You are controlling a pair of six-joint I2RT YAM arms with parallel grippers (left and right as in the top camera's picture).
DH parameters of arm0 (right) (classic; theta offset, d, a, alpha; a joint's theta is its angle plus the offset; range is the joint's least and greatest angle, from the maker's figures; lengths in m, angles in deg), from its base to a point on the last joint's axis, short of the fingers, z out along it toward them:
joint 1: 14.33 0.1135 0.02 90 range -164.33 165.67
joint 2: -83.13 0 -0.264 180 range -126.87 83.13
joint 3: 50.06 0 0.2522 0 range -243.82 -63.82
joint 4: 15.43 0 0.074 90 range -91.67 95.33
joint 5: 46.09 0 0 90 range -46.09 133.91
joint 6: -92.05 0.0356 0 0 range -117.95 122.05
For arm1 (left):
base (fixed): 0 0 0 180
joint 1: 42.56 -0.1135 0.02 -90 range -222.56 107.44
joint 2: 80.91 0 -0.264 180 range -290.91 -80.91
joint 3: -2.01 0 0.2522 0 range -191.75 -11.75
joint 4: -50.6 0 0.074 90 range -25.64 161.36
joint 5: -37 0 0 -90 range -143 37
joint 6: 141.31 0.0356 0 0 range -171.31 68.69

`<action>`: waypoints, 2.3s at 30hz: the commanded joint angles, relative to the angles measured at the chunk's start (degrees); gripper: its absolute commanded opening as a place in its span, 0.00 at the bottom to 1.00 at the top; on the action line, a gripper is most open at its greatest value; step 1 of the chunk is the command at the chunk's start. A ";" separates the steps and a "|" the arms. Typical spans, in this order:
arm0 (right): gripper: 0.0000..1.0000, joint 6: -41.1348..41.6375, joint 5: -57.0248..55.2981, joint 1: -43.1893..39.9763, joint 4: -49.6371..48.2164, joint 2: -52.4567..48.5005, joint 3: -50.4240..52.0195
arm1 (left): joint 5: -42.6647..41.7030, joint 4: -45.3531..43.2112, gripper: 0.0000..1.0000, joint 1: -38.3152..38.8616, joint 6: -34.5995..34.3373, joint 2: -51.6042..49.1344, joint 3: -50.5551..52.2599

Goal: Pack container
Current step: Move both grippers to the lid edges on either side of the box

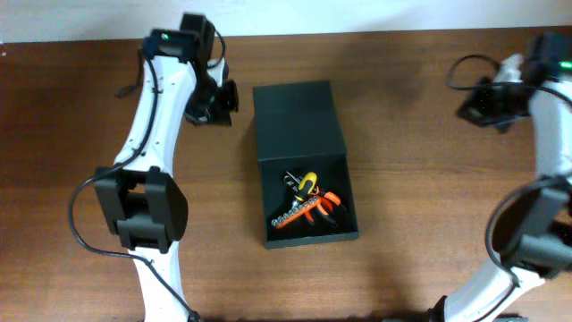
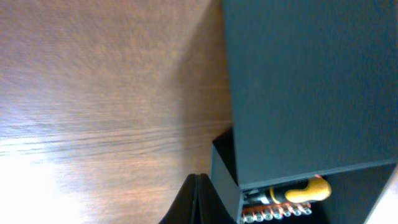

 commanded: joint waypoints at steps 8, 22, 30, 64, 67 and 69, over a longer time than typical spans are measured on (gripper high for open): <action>0.04 -9.66 4.98 6.84 -0.37 -8.46 0.63 | -9.70 -10.51 0.02 0.02 -2.67 -0.02 17.59; 0.04 -12.28 15.26 8.37 0.66 -9.42 0.63 | -16.26 -20.57 0.02 0.02 -2.64 -0.02 25.97; 0.04 -12.90 16.17 12.48 0.61 -11.91 0.63 | -16.24 -22.49 0.02 0.00 -2.64 -0.02 25.97; 0.04 -10.05 19.34 21.46 -6.16 -16.83 0.63 | -15.63 -22.75 0.02 0.02 -2.38 -0.02 25.97; 0.04 -9.51 18.93 21.77 -6.34 -16.83 0.63 | -15.63 -22.71 0.02 0.02 -2.40 -0.02 25.97; 0.04 -8.70 18.43 21.81 -6.45 -17.00 0.63 | -15.63 -22.64 0.02 0.02 -2.38 -0.02 25.97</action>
